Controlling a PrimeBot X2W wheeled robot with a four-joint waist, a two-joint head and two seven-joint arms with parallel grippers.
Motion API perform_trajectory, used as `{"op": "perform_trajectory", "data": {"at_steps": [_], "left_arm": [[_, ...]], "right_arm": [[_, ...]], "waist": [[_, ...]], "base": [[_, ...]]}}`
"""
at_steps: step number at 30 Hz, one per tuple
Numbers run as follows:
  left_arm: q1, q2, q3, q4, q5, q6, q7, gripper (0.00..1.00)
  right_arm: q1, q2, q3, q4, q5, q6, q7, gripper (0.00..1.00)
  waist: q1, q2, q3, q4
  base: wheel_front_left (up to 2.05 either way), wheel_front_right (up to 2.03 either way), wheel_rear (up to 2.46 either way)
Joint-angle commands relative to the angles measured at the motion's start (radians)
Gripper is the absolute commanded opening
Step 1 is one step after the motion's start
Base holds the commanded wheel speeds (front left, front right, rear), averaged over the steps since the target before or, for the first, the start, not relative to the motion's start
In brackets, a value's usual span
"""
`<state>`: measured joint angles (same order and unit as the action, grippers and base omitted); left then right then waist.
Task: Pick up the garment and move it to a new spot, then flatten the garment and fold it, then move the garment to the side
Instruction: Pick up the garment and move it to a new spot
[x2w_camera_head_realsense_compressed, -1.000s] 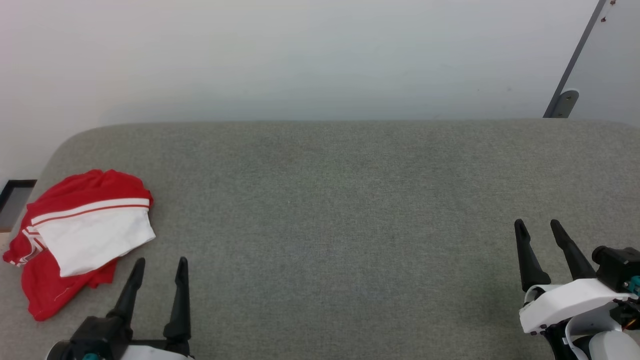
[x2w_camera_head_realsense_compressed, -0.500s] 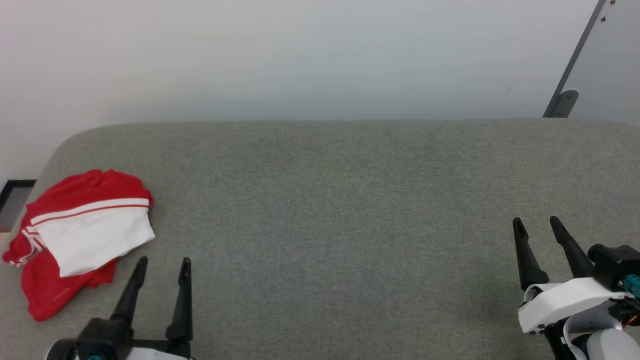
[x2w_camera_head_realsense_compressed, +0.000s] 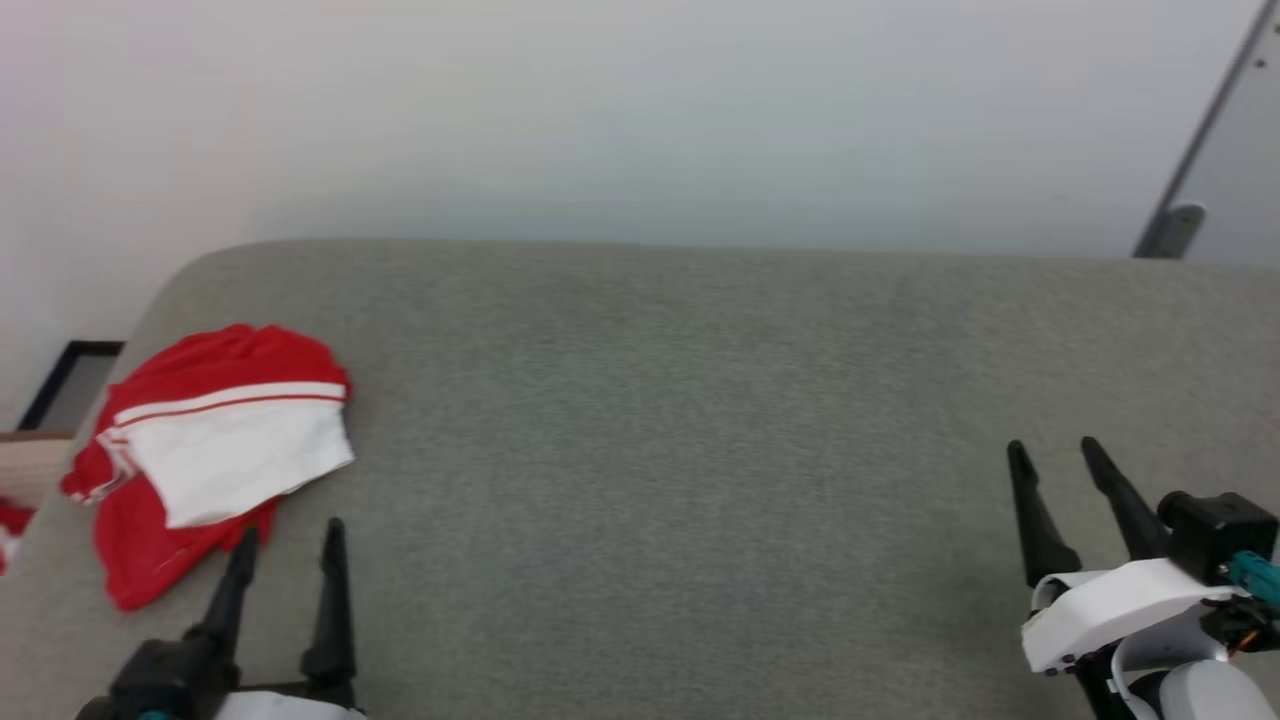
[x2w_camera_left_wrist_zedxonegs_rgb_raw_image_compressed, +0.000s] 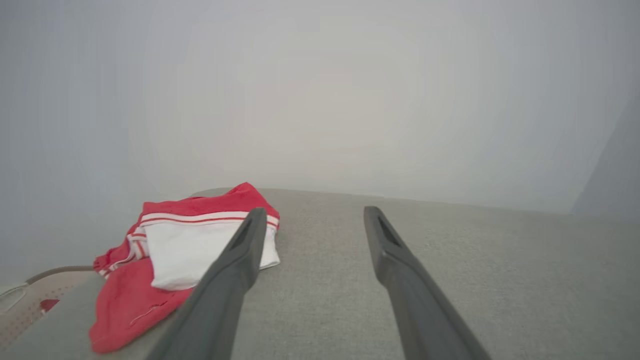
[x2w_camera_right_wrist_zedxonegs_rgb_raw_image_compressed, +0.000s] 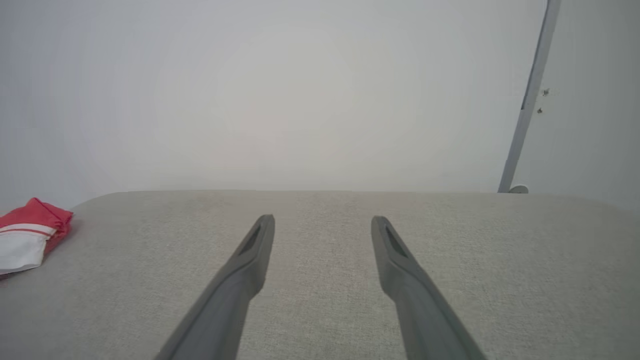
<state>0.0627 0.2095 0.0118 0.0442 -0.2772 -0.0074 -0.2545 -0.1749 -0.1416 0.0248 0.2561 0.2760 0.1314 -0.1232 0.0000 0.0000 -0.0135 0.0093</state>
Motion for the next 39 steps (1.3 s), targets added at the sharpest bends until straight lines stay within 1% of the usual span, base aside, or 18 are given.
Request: {"op": "perform_trajectory", "data": {"at_steps": [1, 14, 18, 21, 26, 31, 35, 39], "left_arm": [[0.004, 0.000, 0.008, 0.000, -0.005, 0.009, 0.002, 1.00], [0.028, 0.015, 0.089, -0.021, -0.073, 0.057, 0.058, 1.00], [0.038, 0.024, 0.096, -0.036, -0.085, 0.062, 0.081, 1.00], [0.041, 0.024, 0.104, -0.047, -0.095, 0.068, 0.093, 1.00], [0.040, 0.023, 0.104, -0.063, -0.113, 0.068, 0.111, 1.00], [-0.015, 0.044, 0.104, -0.071, -0.152, 0.045, 0.165, 1.00], [-0.096, 0.088, 0.104, -0.066, -0.183, 0.019, 0.237, 1.00], [-0.215, 0.150, 0.103, -0.027, -0.214, -0.014, 0.325, 1.00]], "right_arm": [[0.006, 0.000, 0.007, -0.001, 0.003, -0.001, 0.000, 1.00], [-0.019, 0.003, 0.106, 0.025, 0.050, -0.001, 0.009, 1.00], [-0.019, 0.006, 0.125, 0.038, 0.052, -0.001, 0.003, 1.00], [-0.020, 0.006, 0.130, 0.049, 0.054, -0.001, -0.001, 1.00], [-0.024, 0.002, 0.131, 0.057, 0.058, -0.001, -0.008, 1.00], [-0.033, -0.007, 0.130, 0.050, 0.060, -0.001, -0.001, 1.00], [-0.054, -0.022, 0.128, 0.029, 0.052, -0.001, 0.014, 1.00], [-0.089, -0.045, 0.125, -0.007, 0.044, -0.001, 0.032, 1.00]], "waist": [[0.0000, 0.0000, -0.015, 0.035], [0.0000, 0.0000, -0.071, 0.237], [0.0000, 0.0000, -0.080, 0.283], [0.0000, 0.0000, -0.082, 0.304], [0.0000, 0.0000, -0.075, 0.319], [0.0000, 0.0000, -0.048, 0.306], [0.0000, 0.0000, 0.009, 0.270], [0.0000, 0.0000, 0.098, 0.226]], "base": [[0.00, 0.00, 0.00], [0.00, 0.00, 0.00], [0.00, 0.00, 0.00], [0.00, 0.00, 0.00], [0.00, 0.00, 0.00], [0.00, 0.00, 0.00], [0.00, 0.00, 0.00], [0.00, 0.00, 0.00]]}}
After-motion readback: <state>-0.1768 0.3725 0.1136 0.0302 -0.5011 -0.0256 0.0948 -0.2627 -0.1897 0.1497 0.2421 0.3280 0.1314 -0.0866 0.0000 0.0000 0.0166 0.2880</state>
